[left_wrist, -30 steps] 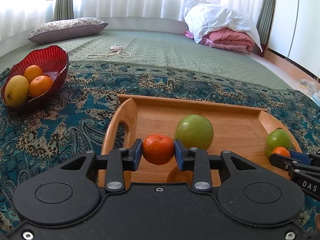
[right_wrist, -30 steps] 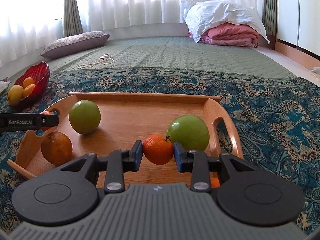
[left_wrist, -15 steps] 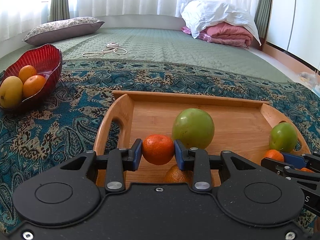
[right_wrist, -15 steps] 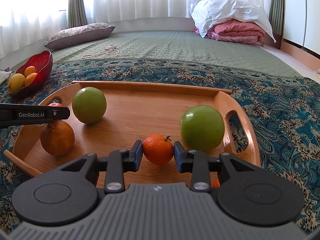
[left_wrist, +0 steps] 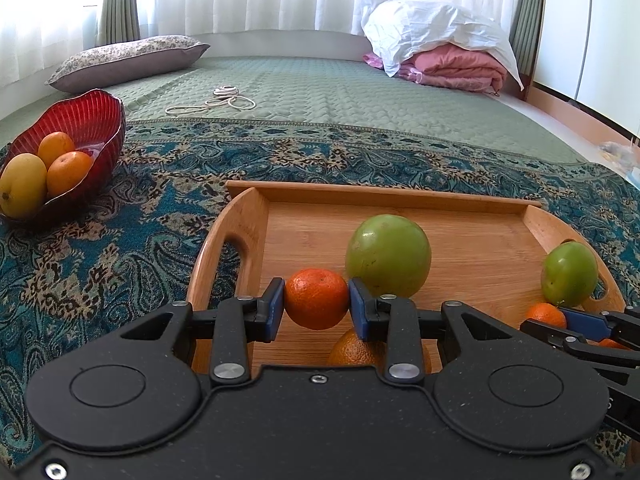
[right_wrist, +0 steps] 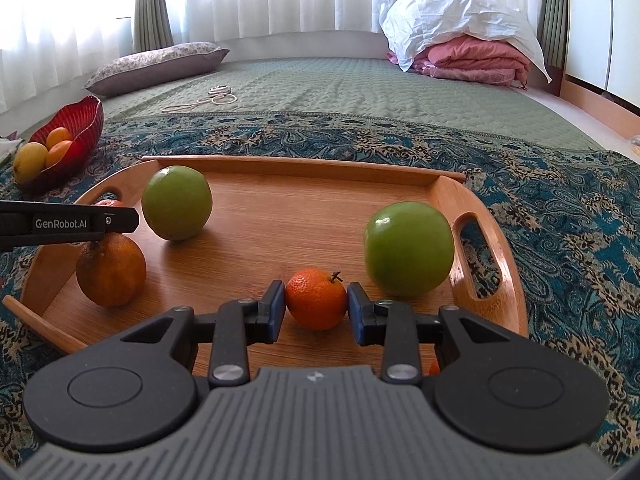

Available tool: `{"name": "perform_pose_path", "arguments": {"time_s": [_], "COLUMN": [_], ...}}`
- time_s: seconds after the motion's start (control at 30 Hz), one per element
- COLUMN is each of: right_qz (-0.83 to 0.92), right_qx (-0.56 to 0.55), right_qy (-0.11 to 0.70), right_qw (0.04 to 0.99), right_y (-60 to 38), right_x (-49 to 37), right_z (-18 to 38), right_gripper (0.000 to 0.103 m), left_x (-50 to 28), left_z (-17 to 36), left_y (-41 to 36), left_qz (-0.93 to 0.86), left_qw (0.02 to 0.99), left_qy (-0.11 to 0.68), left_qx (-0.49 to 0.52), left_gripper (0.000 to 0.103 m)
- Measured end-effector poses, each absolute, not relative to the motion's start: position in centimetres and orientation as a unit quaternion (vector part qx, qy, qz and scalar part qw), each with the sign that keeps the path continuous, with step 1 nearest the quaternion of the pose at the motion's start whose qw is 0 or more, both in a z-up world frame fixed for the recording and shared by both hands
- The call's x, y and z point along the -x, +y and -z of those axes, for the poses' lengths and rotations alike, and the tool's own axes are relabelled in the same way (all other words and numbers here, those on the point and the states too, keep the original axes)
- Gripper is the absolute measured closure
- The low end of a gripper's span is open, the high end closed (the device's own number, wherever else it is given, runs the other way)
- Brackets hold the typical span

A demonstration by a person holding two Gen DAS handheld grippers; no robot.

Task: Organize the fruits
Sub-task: 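Carry both mandarins over the wooden tray and lower them, then open both grippers to release the mandarins on the tray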

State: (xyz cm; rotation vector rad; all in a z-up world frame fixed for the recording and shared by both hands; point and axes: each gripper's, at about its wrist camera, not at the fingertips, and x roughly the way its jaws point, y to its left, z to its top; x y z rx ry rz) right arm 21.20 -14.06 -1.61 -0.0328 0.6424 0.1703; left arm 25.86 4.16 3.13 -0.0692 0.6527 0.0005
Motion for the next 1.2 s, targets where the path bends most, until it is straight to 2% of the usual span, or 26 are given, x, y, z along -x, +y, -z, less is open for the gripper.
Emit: {"name": "perform_pose_path", "arguments": {"time_s": [0.37, 0.43, 0.57, 0.67, 0.73, 0.93, 1.2], "right_qz": [-0.084, -0.085, -0.088, -0.092, -0.094, -0.101, -0.109], "right_qx": [0.013, 0.010, 0.005, 0.003, 0.006, 0.013, 0.021], "right_qy": [0.316, 0.316, 0.312, 0.308, 0.299, 0.272, 0.255], "right_qw": [0.945, 0.945, 0.946, 0.947, 0.950, 0.957, 0.960], "right_y": [-14.1, -14.2, -14.3, -14.5, -14.5, -15.0, -15.9], "right_x": [-21.2, -21.2, -20.9, -20.3, -19.8, -17.6, -14.2], "right_z": [1.6, 1.5, 1.4, 1.2, 0.9, -0.2, -0.4], "right_gripper": [0.062, 0.059, 0.059, 0.059, 0.047, 0.035, 0.022], "left_x": [-25.7, -25.6, -25.2, -24.6, -24.0, -21.2, -16.0], "left_z": [-3.2, -3.3, -3.7, -4.1, -4.4, -5.5, -6.1], "left_y": [4.2, 4.1, 4.0, 4.0, 4.0, 4.0, 3.2], "left_qz": [-0.001, -0.002, -0.004, -0.007, -0.006, 0.006, 0.011], "left_qw": [0.947, 0.947, 0.949, 0.950, 0.952, 0.960, 0.966], "left_qy": [0.319, 0.319, 0.315, 0.311, 0.306, 0.280, 0.259], "left_qx": [0.031, 0.026, 0.020, 0.020, 0.022, 0.021, 0.021], "left_gripper": [0.069, 0.063, 0.057, 0.047, 0.040, 0.020, 0.009]}}
